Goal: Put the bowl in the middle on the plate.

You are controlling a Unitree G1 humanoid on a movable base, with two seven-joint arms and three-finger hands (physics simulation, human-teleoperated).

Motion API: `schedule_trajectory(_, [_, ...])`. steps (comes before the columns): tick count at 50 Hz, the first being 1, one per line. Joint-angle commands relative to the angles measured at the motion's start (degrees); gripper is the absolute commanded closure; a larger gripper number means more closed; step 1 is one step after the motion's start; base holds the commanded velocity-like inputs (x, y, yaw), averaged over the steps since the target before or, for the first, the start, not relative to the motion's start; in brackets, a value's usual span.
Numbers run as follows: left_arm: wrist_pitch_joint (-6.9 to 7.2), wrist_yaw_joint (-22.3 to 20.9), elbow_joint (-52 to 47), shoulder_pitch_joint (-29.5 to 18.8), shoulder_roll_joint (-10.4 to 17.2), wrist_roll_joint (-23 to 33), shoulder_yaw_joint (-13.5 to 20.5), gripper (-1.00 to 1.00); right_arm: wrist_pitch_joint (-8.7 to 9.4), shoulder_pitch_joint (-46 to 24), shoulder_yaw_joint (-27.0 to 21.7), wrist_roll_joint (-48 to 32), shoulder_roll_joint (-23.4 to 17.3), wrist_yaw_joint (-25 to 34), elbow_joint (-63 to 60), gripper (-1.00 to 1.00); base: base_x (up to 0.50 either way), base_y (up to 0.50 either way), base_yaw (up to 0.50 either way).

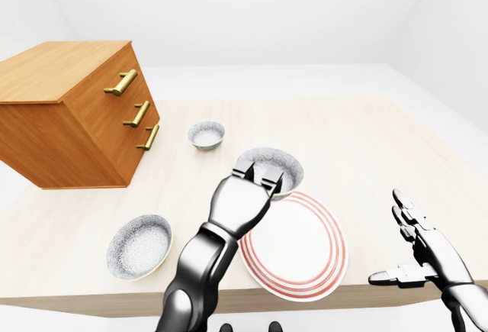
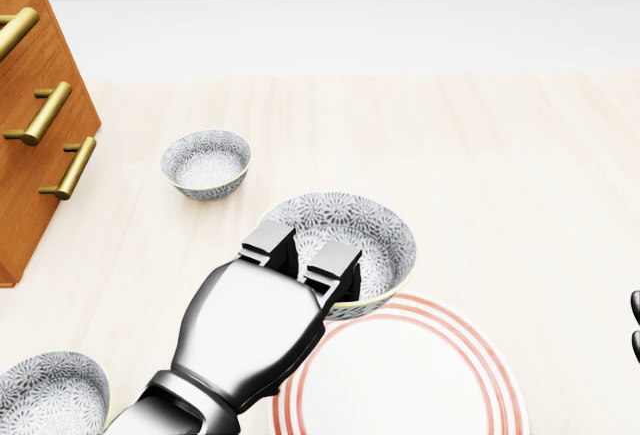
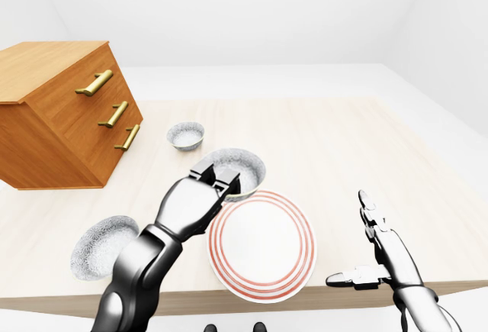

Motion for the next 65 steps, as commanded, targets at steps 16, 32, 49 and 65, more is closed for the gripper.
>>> schedule_trajectory(16, [0.0, 5.1, 2.9, 1.9, 0.7, 1.8, -1.7, 1.0, 0.0, -0.1, -0.1, 0.0, 0.1, 0.2, -0.3, -1.0, 0.0, 0.0, 0.0])
schedule_trajectory(32, [0.0, 9.2, 3.3, 7.7, 2.1, 4.9, -10.1, 1.0, 0.0, -0.1, 0.0, 0.1, -0.1, 0.0, 0.5, -1.0, 0.0, 0.0, 0.0])
schedule_trajectory(49, [0.0, 11.2, 5.6, 8.2, 3.3, 4.9, -11.6, 1.0, 0.0, 0.0, 0.1, 0.0, -0.1, 0.2, -0.1, -1.0, 0.0, 0.0, 0.0])
schedule_trajectory(65, [0.0, 13.9, 9.6, 7.5, 3.3, 4.4, -9.5, 1.0, 0.0, 0.0, 0.1, 0.0, -0.1, 0.1, 0.3, -1.0, 0.0, 0.0, 0.0])
